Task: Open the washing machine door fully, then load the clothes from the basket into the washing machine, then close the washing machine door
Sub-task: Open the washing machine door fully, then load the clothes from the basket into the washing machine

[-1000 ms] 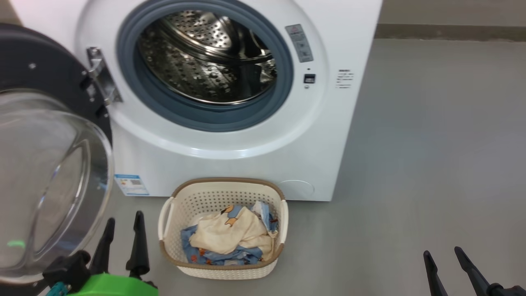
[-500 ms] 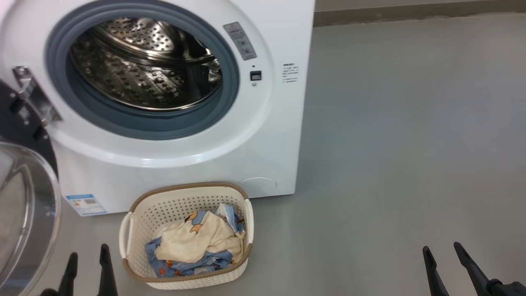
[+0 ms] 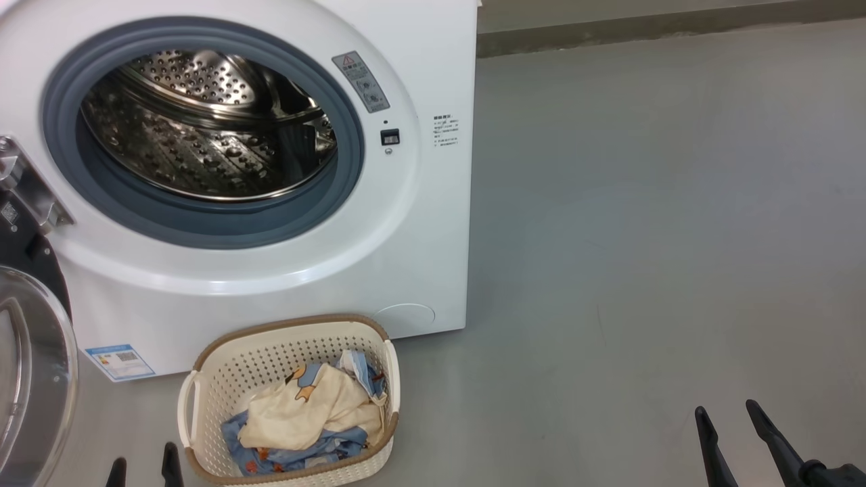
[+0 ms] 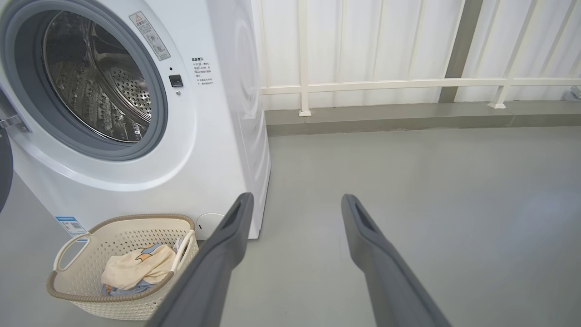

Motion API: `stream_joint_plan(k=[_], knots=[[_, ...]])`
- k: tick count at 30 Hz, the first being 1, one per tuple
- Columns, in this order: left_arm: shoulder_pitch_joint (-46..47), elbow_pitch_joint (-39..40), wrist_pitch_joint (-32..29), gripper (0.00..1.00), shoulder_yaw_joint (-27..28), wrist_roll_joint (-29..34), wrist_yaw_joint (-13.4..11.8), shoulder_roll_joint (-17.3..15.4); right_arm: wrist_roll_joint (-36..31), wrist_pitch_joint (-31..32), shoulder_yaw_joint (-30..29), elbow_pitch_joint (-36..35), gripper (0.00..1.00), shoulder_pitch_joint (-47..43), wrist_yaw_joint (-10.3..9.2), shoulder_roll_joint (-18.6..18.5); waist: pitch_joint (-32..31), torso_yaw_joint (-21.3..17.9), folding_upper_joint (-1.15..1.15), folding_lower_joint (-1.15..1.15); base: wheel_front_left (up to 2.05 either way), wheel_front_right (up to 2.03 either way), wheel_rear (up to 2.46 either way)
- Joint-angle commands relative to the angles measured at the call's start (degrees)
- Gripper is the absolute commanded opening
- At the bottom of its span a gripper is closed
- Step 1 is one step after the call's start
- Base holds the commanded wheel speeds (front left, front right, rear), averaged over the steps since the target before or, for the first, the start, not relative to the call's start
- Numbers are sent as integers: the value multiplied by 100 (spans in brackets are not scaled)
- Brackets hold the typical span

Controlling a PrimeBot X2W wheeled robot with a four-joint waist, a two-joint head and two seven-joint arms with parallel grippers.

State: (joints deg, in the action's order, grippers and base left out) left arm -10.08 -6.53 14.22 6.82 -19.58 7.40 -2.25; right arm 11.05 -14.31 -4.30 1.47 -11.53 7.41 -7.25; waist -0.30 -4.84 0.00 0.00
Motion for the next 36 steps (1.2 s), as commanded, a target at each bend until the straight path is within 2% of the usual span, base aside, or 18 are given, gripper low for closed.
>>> stream_joint_plan(k=[1, 36], knots=[[35, 129, 77, 100, 214, -67, 8, -64, -16, -69, 149, -117, 100, 178, 8, -112, -30, -5, 0, 0, 0, 0, 0], [7, -28, 78, 100, 266, 0, 9, -63, 14, -69, 146, -113, 100, 151, 8, -85, 17, 98, 0, 0, 0, 0, 0]])
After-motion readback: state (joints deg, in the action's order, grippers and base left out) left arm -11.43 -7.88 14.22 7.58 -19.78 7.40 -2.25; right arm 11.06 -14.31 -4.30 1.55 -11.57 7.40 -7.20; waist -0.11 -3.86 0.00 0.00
